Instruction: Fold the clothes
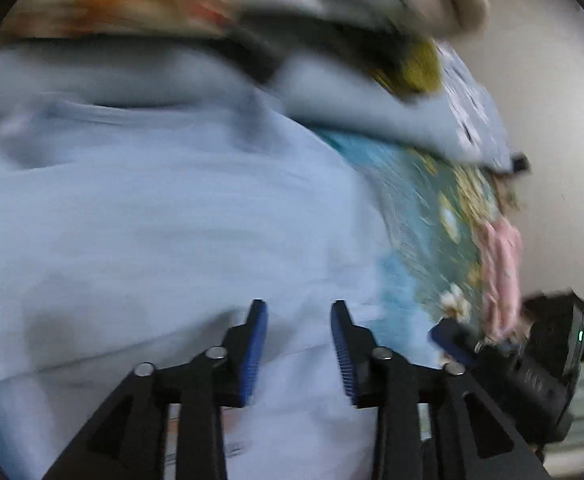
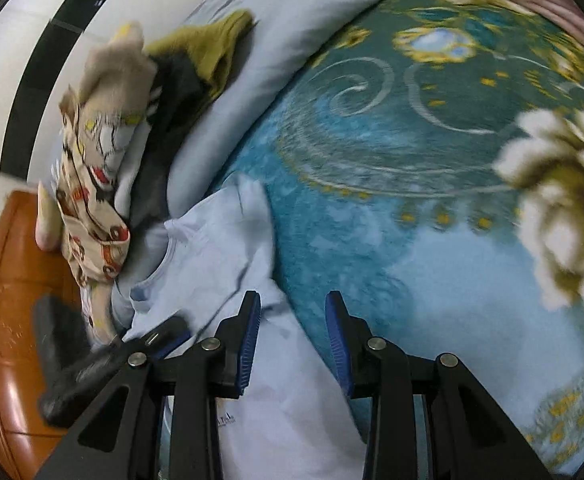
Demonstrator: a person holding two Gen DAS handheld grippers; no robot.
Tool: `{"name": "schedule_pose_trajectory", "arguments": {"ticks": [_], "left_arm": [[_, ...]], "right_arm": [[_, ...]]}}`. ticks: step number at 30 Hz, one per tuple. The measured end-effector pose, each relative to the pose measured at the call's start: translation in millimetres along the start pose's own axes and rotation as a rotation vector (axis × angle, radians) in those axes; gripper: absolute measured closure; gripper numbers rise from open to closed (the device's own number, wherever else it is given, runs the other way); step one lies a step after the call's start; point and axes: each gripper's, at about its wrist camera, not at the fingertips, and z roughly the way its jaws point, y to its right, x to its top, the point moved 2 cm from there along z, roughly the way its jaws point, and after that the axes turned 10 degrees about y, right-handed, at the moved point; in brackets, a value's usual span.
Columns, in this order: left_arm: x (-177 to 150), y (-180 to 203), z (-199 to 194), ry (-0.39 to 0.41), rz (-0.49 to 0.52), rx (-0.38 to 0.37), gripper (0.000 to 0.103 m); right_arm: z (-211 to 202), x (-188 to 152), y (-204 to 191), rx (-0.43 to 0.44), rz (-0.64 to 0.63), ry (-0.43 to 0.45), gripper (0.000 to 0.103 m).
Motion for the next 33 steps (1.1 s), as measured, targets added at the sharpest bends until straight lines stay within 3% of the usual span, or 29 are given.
{"name": "schedule_pose_trajectory", "arguments": {"ticks": [3,5,6,10,14,16,17,20,23,28,29,33], "left_arm": [[0.4,-48.4,-37.3,0.094,-0.038,0.119,0.061],[-5.2,-79.4,-53.5,0.109,-0.070,0.190,0.061],[-8.9,-90.8,-60.6,0.112,-0.075,0.214,0.061],[-26.7,-120.3,-82.2,0.126,-0.066,0.272,0.061],[-39.2,-133.2,-76.0,0.092,-0.060,0.297,0.058],[-42.6,-134.3,-69.3,0.082,-0.056,0.302,0.058],[-43.9,-134.0,-66.1,0.081,-0.052,0.305,0.058],[-45.3,-129.4,-64.3,0.119,-0.032,0.335,0.058],[-44.0,-133.8,-69.6,0.179,-0.089,0.359,0.058],[-45.9,-148.4,-83.3,0.234,-0.194,0.332,0.058],[-47.1,-151.8,-85.2,0.238,-0.212,0.323,0.057],[-49.5,-161.6,-87.9,0.238,-0.297,0.276,0.057]], "right_arm": [[22.2,9.3,-18.2,-0.003,-0.061,-0.022,0.067],[36.9,17.4,-27.5,-0.030,-0.101,-0.030,0.054],[44.2,21.5,-30.6,-0.046,-0.117,-0.036,0.053],[69.5,38.5,-12.8,-0.125,-0.019,-0.055,0.053],[85.7,43.4,-5.0,-0.127,0.070,-0.081,0.051],[86.4,45.2,-13.6,-0.086,0.049,-0.083,0.075],[87.1,45.7,-16.9,-0.088,0.034,-0.095,0.095],[84.9,47.2,-31.2,-0.074,-0.045,-0.122,0.101],[70.1,47.8,-45.0,-0.024,-0.102,-0.109,0.102],[16.5,46.9,-40.2,0.157,-0.025,-0.010,0.102],[14.5,42.5,-33.9,0.153,-0.015,-0.009,0.102],[48.9,15.9,-2.5,-0.002,-0.034,-0.117,0.102]]}}
